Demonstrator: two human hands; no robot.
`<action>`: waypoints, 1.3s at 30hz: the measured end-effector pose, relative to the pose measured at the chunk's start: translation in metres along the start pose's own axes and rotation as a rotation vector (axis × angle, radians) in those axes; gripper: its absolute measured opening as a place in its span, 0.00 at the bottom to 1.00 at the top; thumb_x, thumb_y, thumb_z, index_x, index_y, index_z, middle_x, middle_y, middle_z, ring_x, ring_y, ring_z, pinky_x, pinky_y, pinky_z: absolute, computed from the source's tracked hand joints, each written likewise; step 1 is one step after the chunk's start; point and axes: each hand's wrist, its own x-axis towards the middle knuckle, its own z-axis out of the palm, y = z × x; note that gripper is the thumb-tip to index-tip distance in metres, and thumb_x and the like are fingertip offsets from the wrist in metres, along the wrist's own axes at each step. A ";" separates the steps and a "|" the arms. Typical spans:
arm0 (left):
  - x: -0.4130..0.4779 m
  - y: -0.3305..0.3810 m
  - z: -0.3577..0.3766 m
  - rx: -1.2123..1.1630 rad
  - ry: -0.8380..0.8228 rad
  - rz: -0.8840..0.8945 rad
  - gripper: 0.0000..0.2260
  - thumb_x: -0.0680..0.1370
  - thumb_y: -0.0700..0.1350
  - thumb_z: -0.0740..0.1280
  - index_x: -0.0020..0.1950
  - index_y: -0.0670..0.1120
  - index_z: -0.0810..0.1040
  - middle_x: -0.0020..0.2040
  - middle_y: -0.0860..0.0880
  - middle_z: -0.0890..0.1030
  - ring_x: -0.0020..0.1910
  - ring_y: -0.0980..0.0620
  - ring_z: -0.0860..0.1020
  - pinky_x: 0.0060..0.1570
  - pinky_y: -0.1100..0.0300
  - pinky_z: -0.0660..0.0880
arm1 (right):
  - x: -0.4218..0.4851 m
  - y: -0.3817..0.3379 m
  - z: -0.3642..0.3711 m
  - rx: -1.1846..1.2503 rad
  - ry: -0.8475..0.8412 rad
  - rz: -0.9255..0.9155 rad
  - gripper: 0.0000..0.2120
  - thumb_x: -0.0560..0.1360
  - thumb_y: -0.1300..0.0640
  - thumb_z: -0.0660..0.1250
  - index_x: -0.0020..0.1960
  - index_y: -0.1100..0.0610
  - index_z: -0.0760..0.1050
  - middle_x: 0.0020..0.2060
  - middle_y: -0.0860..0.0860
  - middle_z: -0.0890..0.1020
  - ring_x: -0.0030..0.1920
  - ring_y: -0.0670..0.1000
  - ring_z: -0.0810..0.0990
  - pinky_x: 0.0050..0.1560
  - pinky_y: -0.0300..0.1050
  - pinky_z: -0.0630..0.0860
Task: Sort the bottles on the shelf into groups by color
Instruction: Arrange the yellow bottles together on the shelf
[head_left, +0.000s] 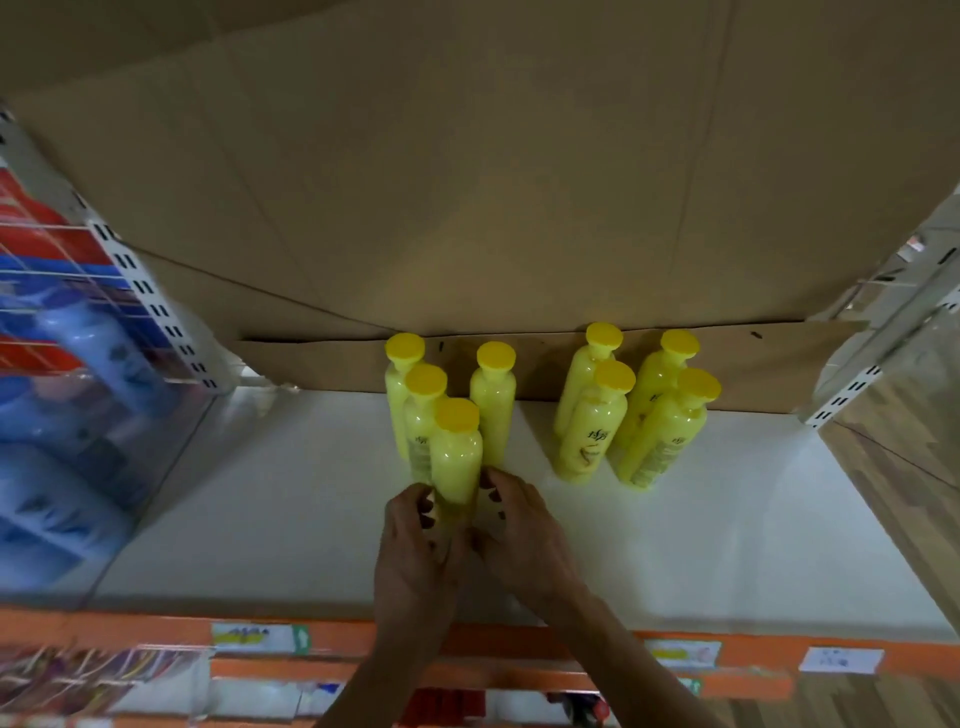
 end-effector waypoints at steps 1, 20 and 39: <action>0.003 -0.003 -0.001 -0.023 -0.033 0.006 0.22 0.75 0.63 0.61 0.66 0.55 0.68 0.56 0.56 0.73 0.50 0.56 0.78 0.44 0.54 0.80 | 0.000 -0.004 0.003 0.011 0.009 -0.001 0.31 0.72 0.50 0.71 0.72 0.51 0.64 0.66 0.47 0.72 0.65 0.49 0.71 0.60 0.48 0.74; 0.011 0.005 0.025 -0.154 -0.335 0.113 0.13 0.82 0.47 0.59 0.66 0.55 0.71 0.60 0.55 0.79 0.58 0.60 0.77 0.59 0.56 0.75 | -0.018 0.015 -0.032 0.107 0.215 0.143 0.25 0.69 0.45 0.75 0.60 0.52 0.70 0.54 0.46 0.73 0.51 0.50 0.78 0.48 0.54 0.78; 0.020 0.019 0.062 -0.008 -0.334 0.209 0.27 0.76 0.39 0.69 0.74 0.45 0.66 0.65 0.46 0.70 0.56 0.50 0.76 0.55 0.55 0.78 | -0.032 0.049 -0.065 0.078 0.446 0.213 0.22 0.72 0.54 0.74 0.62 0.54 0.70 0.55 0.49 0.77 0.53 0.51 0.78 0.51 0.52 0.78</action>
